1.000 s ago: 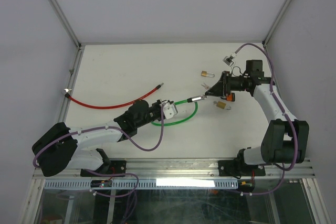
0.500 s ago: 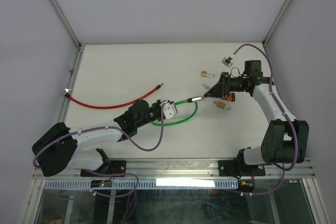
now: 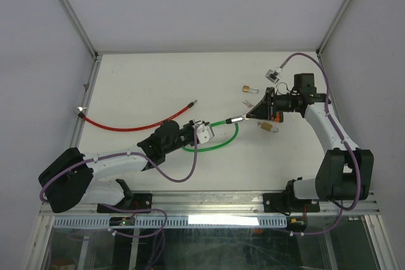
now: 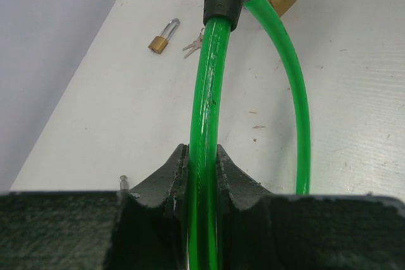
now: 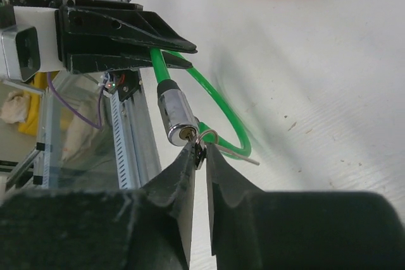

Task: Lock with the key
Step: Lock the lock at the center of the board.

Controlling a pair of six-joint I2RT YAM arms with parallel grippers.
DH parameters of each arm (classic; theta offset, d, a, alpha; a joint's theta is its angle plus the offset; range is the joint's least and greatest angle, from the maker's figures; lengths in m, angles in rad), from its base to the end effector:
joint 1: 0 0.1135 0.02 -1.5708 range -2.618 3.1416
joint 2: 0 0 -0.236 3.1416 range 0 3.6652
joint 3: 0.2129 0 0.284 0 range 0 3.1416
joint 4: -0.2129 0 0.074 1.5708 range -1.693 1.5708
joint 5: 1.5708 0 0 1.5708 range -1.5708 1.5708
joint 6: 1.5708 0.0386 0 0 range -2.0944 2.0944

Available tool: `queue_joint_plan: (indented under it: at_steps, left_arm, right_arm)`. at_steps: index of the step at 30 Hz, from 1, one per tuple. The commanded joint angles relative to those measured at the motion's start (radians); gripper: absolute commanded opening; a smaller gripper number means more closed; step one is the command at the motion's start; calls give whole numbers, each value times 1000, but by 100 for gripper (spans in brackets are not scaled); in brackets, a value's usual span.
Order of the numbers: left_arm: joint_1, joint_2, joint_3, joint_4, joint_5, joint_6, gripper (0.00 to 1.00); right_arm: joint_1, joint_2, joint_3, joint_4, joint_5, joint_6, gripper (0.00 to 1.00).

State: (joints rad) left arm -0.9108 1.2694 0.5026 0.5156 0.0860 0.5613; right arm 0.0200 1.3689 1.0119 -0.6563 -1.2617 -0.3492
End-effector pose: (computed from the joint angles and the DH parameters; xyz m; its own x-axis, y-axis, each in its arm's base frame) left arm 0.1816 -0.2394 0.1615 0.3171 0.4564 -0.8314 0.7906 0.3569 0.4975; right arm 0.2983 0.0427 0.2312 -0.6227 -0.1165 -0.7737 -0.7695 0.2705 0.5786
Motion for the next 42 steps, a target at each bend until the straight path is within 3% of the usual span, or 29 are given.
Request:
queue_joint_plan:
  at_steps: [1, 6, 14, 17, 26, 31, 34, 39, 42]
  left_arm:
    - [-10, 4, -2, -121, 39, -21, 0]
    - [-10, 10, 3, -129, 42, -21, 0]
    - [-9, 24, 31, -166, 76, -15, 0]
    - [-8, 23, 40, -178, 97, -15, 0]
    - [14, 37, 57, -217, 166, -27, 0]
    - [31, 47, 65, -224, 202, -36, 0]
    - [44, 47, 72, -232, 226, -40, 0]
    - [56, 48, 79, -254, 243, -38, 0]
    - [58, 42, 75, -256, 250, -38, 0]
  right_arm:
    - [10, -82, 17, -18, -39, -188, 9]
    - [11, -136, -27, -74, -73, -472, 0]
    - [50, -221, -94, -262, -21, -1171, 0]
    - [85, -267, -136, -222, 27, -1289, 0]
    - [143, -452, -271, 82, 220, -1273, 1]
    - [143, -495, -290, 130, 340, -1274, 1]
    - [141, -499, -290, 128, 334, -1261, 2]
    - [132, -473, -258, 57, 209, -1193, 27]
    - [109, -470, -239, 93, 187, -1061, 37]
